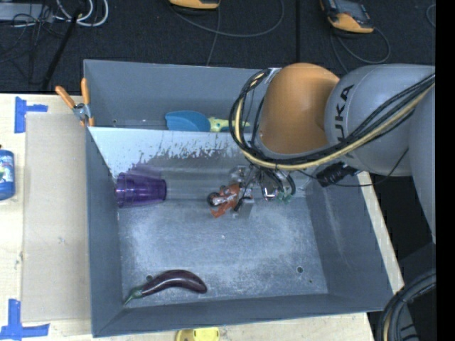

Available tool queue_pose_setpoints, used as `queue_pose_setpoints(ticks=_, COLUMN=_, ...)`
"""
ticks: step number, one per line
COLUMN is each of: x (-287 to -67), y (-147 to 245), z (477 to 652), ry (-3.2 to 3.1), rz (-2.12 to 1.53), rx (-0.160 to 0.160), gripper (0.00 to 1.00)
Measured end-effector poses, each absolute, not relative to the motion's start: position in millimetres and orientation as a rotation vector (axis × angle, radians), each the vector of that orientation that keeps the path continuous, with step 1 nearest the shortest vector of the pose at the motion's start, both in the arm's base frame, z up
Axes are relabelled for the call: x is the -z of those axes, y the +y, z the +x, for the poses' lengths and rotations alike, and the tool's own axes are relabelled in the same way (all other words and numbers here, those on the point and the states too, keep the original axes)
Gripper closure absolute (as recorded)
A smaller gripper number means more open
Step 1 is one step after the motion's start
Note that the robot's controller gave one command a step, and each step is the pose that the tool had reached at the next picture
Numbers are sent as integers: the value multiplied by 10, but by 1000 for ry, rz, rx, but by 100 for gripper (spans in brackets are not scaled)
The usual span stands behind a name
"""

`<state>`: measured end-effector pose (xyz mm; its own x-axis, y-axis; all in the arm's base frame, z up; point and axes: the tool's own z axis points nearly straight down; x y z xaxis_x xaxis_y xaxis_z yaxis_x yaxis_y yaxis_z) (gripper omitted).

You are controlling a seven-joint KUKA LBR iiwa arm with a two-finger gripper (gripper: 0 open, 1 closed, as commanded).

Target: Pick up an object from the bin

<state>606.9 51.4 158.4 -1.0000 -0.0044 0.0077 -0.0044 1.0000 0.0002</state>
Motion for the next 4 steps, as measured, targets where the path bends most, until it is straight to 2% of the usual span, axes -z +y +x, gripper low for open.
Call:
queue_pose_setpoints(ticks=1, x=-1634, y=511, z=6085, ry=-3141, rz=5, rx=1, gripper=0)
queue_pose_setpoints(ticks=2, x=-1191, y=196, z=6151, ry=-3142, rz=148, rx=1, gripper=0)
queue_pose_setpoints(ticks=3, x=-887, y=131, z=6109, ry=-3138, rz=-129, rx=0, gripper=100)
queue_pose_setpoints(ticks=4, x=-887, y=130, z=6109, ry=-3138, rz=-130, rx=1, gripper=100)
